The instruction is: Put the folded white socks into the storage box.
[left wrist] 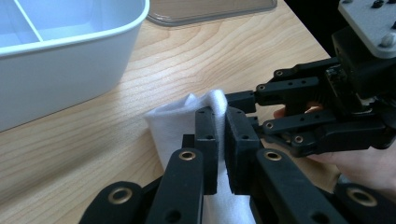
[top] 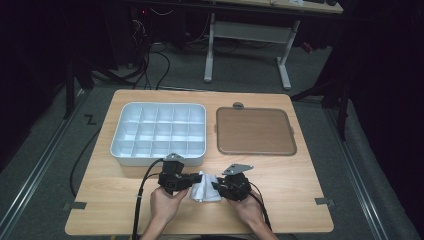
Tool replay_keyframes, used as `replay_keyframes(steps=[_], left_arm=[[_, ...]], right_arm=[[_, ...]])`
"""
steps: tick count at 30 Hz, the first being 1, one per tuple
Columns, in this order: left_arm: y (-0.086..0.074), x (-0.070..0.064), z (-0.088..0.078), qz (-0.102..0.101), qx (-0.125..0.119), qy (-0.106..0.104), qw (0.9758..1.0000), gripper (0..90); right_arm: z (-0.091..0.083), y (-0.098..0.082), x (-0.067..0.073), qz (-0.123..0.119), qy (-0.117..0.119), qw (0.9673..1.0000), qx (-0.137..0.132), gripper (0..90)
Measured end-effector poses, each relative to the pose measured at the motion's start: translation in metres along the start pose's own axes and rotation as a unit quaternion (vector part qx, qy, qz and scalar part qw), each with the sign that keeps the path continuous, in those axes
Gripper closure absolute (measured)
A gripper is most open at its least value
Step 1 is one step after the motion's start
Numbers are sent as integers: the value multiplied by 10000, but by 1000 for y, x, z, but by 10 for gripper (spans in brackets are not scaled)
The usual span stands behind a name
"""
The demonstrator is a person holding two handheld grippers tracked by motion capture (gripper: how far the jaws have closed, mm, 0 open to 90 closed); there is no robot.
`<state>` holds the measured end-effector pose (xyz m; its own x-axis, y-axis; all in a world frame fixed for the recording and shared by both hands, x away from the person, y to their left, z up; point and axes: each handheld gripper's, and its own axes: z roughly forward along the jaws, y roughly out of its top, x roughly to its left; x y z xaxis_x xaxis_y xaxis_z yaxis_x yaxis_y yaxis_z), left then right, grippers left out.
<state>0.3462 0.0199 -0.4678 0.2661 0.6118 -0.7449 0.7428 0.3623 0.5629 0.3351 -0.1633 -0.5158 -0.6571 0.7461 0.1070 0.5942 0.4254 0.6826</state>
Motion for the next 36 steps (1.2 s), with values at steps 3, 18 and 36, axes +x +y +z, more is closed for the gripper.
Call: replay_keyframes(steps=[3, 18, 36], left_arm=[[0, 1, 1, -24, 2, 4, 10000, 852], [-11, 3, 20, 193, 119, 203, 9995, 849], [-12, 3, 21, 291, 95, 244, 9992, 849]], right_arm=[[2, 2, 3, -39, 54, 10000, 14, 719], [10, 8, 11, -7, 272, 9996, 24, 707], [-15, 1, -3, 177, 73, 9998, -90, 727]])
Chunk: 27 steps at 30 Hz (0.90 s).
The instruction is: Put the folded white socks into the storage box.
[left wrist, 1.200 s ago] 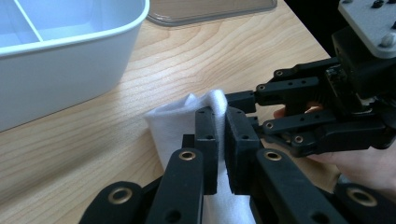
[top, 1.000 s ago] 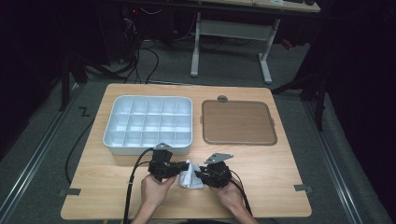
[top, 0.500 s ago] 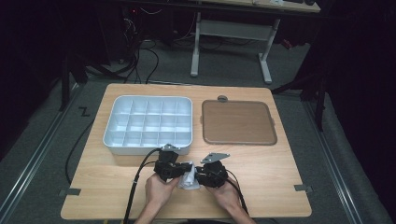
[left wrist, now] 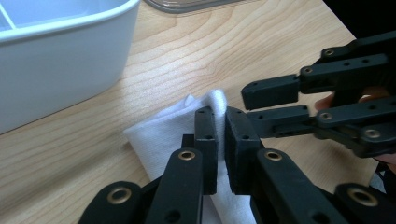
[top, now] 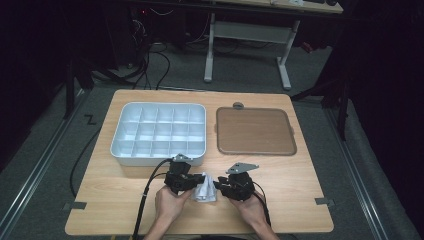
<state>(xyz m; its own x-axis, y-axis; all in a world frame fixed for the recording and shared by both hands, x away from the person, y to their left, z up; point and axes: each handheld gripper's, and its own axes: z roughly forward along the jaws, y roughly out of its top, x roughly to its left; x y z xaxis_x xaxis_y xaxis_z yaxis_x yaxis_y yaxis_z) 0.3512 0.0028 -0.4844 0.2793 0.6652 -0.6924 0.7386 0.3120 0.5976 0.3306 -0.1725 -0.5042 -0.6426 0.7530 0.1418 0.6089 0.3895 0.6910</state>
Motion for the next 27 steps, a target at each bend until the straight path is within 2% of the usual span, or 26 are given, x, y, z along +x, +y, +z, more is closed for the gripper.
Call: replay_keyframes(steps=[8, 14, 18, 22, 27], left_arm=[[-7, -3, 10, 90, 120, -10, 9999, 846], [-10, -3, 14, 170, 100, 34, 9998, 828], [-10, -2, 16, 195, 75, 47, 9998, 809], [-9, -4, 16, 111, 84, 40, 9999, 729], [-8, -6, 12, 95, 72, 23, 9999, 625]], right_arm=[[15, -1, 2, -145, -5, 9998, 115, 786], [19, -1, 0, -109, 53, 9999, 119, 788], [12, -2, -2, -16, -31, 10000, 1, 765], [-5, -1, -3, 159, 86, 9996, -204, 733], [-18, 1, 4, 18, 124, 9995, -278, 718]])
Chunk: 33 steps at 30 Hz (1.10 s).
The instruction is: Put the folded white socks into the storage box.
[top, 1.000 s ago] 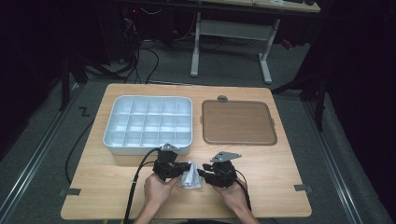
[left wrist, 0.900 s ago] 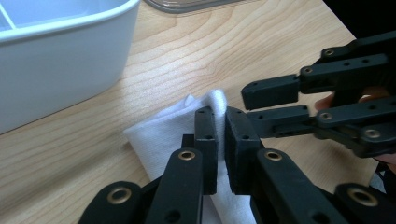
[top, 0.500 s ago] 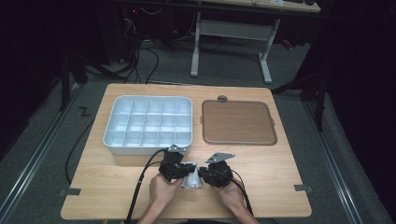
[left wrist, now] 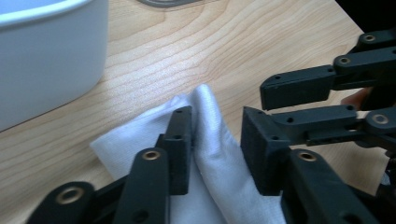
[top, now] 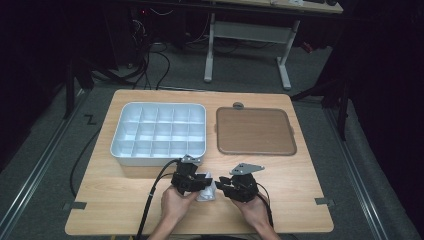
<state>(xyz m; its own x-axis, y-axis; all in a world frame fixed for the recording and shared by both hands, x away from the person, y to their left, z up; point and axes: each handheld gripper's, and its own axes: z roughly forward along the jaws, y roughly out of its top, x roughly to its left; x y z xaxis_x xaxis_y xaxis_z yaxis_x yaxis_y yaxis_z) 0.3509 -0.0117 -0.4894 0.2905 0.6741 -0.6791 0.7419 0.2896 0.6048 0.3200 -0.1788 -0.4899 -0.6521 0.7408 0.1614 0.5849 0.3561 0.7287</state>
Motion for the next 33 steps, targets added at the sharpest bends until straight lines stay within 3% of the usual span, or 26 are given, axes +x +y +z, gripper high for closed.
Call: replay_keyframes(steps=[8, 15, 24, 28, 33], left_arm=[[-4, -4, -6, 185, -22, -116, 9998, 613], [-14, -7, 6, 527, -27, 121, 9985, 763], [-30, -16, 20, 1115, -131, 368, 9930, 819], [-27, -15, 15, 1004, -132, 268, 9945, 793], [-22, -15, 5, 786, -152, -15, 9968, 657]], right_arm=[[-3, 7, -2, 85, -3, 9999, -100, 727], [4, 8, -9, 177, -19, 9998, -54, 736], [9, -6, -15, 291, -72, 9995, 90, 737], [14, -9, -15, 341, -84, 9993, 123, 727], [19, -13, -15, 358, -58, 9992, 150, 721]])
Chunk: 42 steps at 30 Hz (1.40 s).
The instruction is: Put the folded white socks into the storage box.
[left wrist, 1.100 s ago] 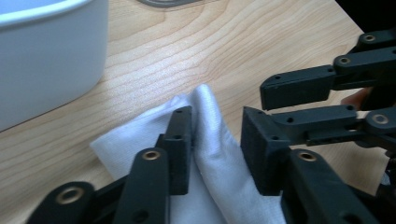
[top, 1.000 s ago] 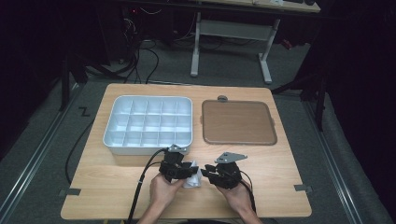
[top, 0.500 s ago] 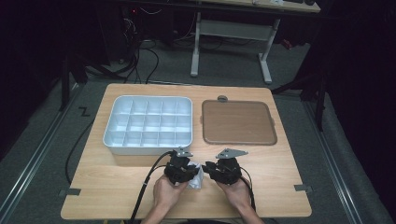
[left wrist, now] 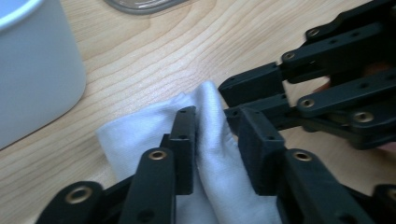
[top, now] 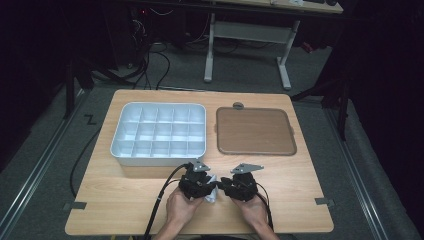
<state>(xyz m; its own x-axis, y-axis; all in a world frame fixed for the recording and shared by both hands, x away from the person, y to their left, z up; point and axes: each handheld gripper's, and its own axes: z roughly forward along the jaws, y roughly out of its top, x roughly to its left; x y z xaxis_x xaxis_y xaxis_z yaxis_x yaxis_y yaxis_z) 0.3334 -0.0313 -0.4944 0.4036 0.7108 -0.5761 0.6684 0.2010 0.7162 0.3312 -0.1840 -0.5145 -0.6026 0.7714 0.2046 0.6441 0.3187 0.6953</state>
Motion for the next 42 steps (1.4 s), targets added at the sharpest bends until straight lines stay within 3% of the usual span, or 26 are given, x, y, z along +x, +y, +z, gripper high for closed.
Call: replay_keyframes(steps=[8, 14, 17, 21, 26, 33, 42], left_arm=[[9, -1, -16, -176, -129, -399, 9990, 546], [25, 0, -34, -461, -431, -653, 9959, 523], [31, 4, -41, -304, -558, -505, 9967, 535], [25, 14, -45, -107, -553, -227, 9982, 562], [11, 25, -46, -122, -483, -142, 9987, 575], [-5, 25, -27, -25, -321, -169, 9993, 551], [-12, 21, -11, 177, -149, 129, 9996, 559]], right_arm=[[5, -1, 3, -51, 0, 10000, 47, 719], [8, -1, 3, -85, -15, 9999, 96, 720], [9, -1, 3, -82, -13, 9999, 110, 721], [11, -2, 3, -129, -31, 9998, 159, 721], [12, -1, 4, -119, -43, 9998, 178, 722], [15, -1, 5, -198, -68, 9995, 233, 727], [16, 1, 5, -242, -117, 9993, 252, 706]])
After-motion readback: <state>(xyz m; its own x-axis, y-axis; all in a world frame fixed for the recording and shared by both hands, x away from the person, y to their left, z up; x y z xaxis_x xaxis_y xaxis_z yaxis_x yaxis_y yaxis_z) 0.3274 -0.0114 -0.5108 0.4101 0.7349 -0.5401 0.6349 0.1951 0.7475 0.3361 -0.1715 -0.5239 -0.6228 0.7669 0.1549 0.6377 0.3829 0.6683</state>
